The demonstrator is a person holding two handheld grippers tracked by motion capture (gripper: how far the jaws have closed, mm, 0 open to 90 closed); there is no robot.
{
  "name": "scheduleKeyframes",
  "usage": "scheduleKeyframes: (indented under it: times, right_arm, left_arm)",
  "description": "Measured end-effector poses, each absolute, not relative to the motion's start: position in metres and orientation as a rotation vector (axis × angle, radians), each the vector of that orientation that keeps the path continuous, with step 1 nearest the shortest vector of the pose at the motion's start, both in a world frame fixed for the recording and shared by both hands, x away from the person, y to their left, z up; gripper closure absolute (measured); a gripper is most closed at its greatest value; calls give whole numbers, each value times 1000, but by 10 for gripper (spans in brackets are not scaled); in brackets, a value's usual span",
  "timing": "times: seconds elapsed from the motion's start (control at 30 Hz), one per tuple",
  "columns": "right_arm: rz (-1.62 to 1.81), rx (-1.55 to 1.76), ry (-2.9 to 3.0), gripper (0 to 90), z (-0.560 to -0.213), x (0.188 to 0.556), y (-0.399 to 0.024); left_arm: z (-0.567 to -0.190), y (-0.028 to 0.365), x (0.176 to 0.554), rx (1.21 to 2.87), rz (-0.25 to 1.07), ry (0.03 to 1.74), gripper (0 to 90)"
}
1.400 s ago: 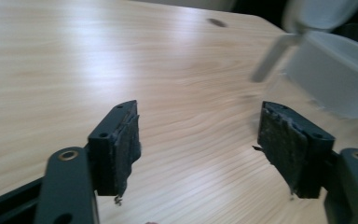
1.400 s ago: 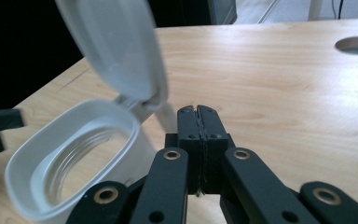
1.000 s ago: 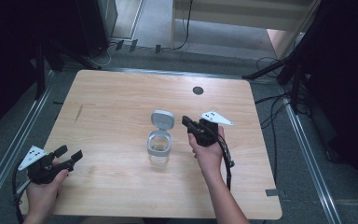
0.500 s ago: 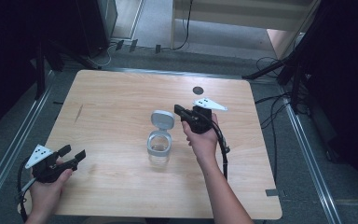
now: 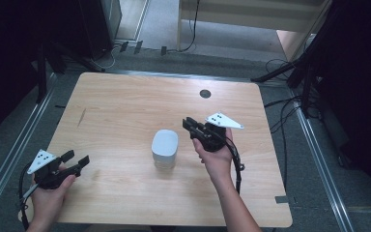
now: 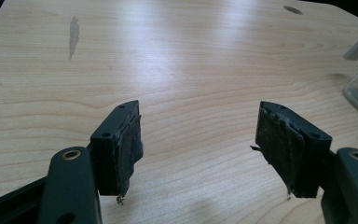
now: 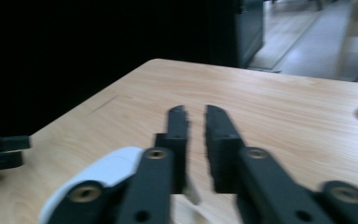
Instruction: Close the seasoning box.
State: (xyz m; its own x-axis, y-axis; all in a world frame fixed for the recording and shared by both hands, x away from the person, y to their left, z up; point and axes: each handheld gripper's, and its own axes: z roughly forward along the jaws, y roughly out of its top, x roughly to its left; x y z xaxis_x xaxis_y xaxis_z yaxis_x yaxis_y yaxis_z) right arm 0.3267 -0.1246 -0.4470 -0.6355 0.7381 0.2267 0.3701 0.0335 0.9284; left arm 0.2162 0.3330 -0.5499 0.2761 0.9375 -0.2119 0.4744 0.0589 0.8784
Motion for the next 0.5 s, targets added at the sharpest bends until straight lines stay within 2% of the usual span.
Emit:
scheduleKeyframes:
  times: [0.03,0.07,0.1,0.27,0.5]
  right_arm:
    - [1626,1138,1989,504,-448,326,-130]
    - [1626,1138,1989,504,-448,326,-130]
    - [1597,1166,1980,314,-450,326,-140]
    - [1544,1169,1952,228,-457,318,-166]
    - [1495,1230,1909,218,-471,307,-201]
  left_arm:
    - [-550,333,216,1568,594,1345,312]
    - [-550,333,216,1569,595,1345,312]
    - [-550,333,216,1572,594,1344,312]
    - [-550,332,216,1574,601,1347,311]
    - [-550,331,216,1580,604,1348,311]
